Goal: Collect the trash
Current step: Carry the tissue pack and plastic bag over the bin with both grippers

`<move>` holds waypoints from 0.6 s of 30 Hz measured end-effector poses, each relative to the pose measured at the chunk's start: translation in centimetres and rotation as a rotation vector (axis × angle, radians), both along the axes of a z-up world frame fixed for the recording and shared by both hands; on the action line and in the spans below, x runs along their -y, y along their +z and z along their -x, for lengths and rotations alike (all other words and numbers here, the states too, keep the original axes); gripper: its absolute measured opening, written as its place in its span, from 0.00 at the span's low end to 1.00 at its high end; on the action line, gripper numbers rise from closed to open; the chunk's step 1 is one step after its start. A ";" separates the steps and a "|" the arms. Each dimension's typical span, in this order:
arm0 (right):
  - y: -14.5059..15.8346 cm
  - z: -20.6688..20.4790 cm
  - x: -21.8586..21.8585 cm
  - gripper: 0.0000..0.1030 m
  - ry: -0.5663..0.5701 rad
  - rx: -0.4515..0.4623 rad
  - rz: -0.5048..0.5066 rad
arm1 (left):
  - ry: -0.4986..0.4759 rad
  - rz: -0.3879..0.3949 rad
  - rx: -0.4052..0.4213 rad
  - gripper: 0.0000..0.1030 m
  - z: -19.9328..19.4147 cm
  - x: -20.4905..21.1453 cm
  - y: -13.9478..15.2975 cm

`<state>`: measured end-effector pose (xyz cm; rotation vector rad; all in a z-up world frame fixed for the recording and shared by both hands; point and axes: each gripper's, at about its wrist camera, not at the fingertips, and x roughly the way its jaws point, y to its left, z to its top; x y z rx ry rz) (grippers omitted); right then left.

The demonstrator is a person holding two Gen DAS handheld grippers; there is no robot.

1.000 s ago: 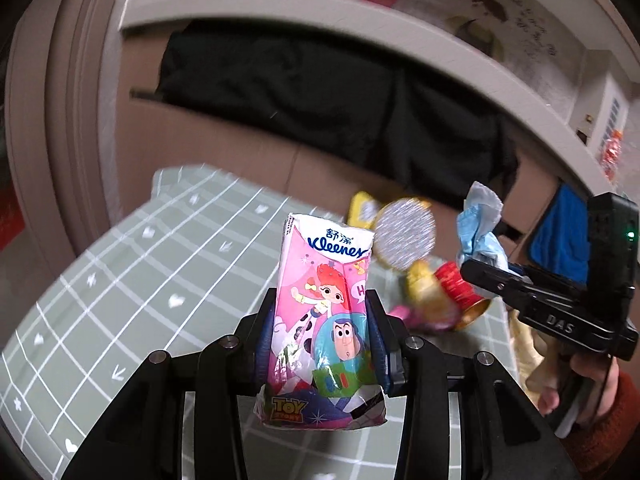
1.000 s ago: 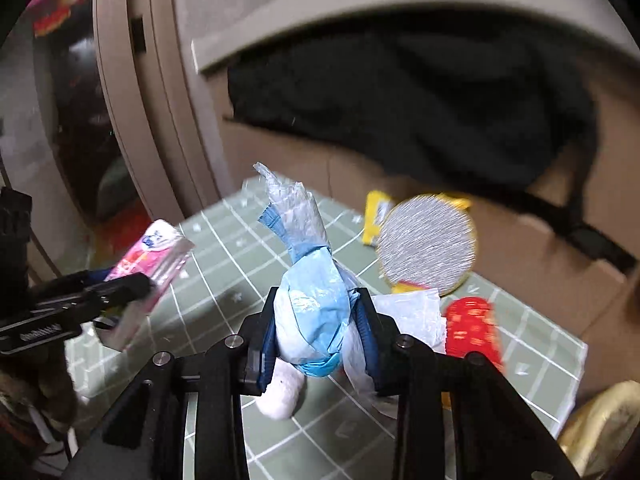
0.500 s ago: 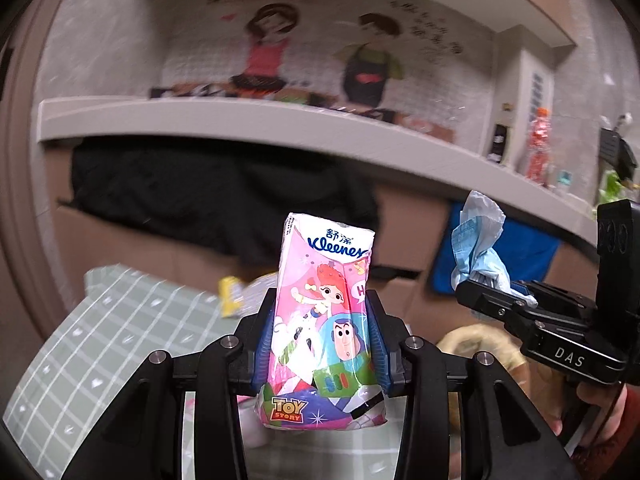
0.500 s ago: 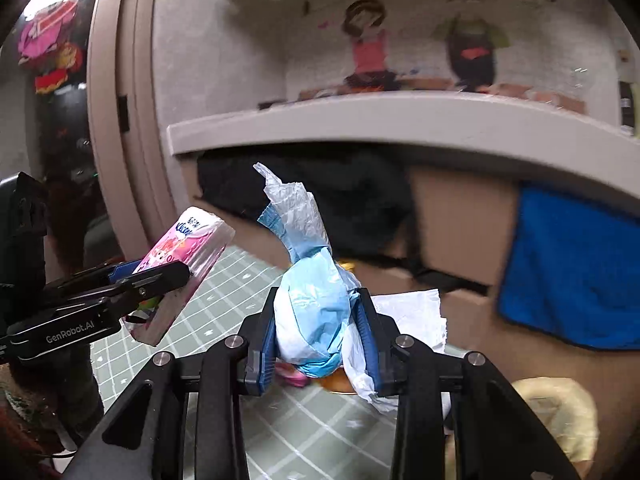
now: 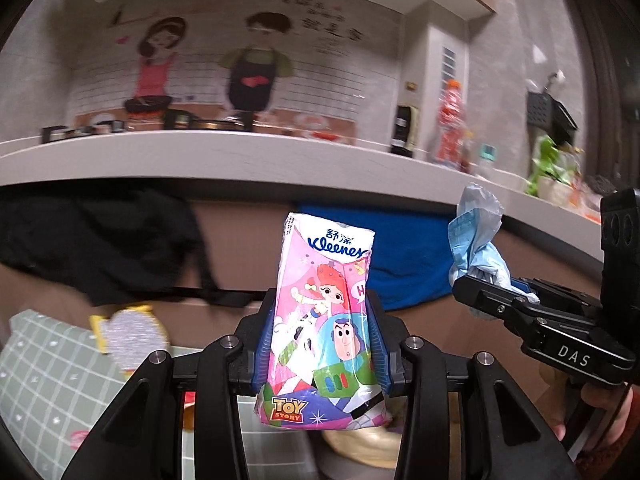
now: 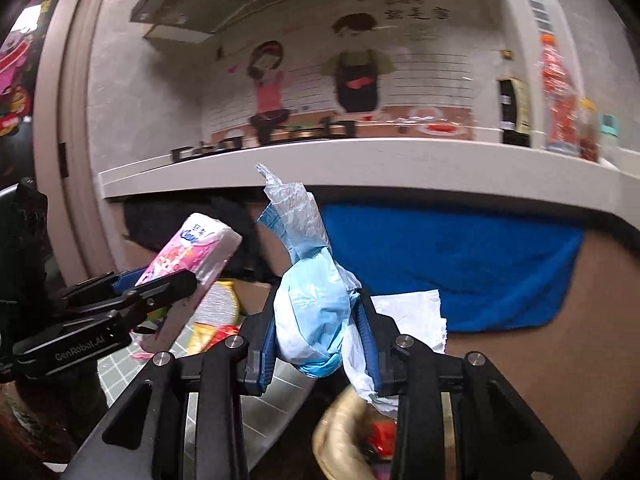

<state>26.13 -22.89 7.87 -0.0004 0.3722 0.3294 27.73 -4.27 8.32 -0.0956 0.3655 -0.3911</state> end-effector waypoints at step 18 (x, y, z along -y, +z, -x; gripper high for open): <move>-2.8 -0.8 7.2 0.31 -0.116 -0.054 -0.056 | 0.000 -0.017 0.045 0.40 -1.2 5.4 -1.4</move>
